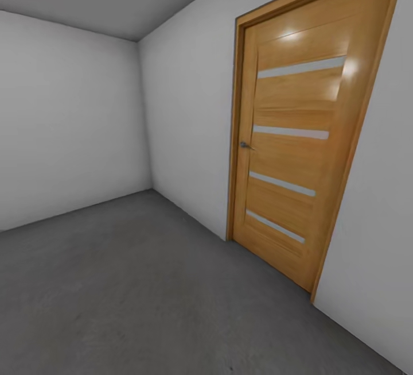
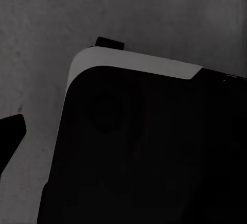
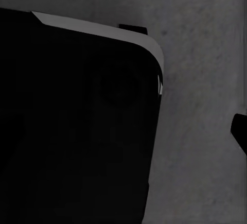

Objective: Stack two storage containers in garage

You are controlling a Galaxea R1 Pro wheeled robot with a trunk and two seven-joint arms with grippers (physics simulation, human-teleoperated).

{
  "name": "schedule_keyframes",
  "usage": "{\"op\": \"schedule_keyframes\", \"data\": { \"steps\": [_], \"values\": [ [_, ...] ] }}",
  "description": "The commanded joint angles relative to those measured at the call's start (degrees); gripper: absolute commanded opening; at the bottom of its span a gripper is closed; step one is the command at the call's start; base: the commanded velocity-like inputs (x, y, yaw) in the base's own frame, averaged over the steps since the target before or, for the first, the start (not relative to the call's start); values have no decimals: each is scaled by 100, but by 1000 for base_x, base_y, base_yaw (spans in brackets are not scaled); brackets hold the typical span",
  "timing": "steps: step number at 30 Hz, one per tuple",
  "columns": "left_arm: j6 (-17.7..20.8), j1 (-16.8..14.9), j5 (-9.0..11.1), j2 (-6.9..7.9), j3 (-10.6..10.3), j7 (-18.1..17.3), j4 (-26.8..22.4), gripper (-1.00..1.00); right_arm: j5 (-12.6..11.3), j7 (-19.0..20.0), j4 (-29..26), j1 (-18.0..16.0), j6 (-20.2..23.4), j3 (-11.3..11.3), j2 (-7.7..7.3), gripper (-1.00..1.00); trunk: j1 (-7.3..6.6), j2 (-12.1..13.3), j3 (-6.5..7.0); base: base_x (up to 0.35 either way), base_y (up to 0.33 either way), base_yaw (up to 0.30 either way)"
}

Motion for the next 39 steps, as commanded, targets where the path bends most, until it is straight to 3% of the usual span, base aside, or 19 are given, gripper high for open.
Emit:
{"op": "schedule_keyframes", "data": {
  "steps": [1,26,39],
  "values": [
    [-11,-1,9,-2,36,2,-2,100,48,0,-1,-1,-13,-1,-1,100,3,-2,-5,324,0,0],
    [-6,-1,9,-3,36,2,-2,100,-16,-5,-1,-1,-12,-87,43,100,3,-2,-5,324,0,-202],
    [5,-1,115,6,41,2,-2,100,45,-6,-1,-1,21,-5,16,100,3,-2,-5,324,34,-40]
  ]
}}
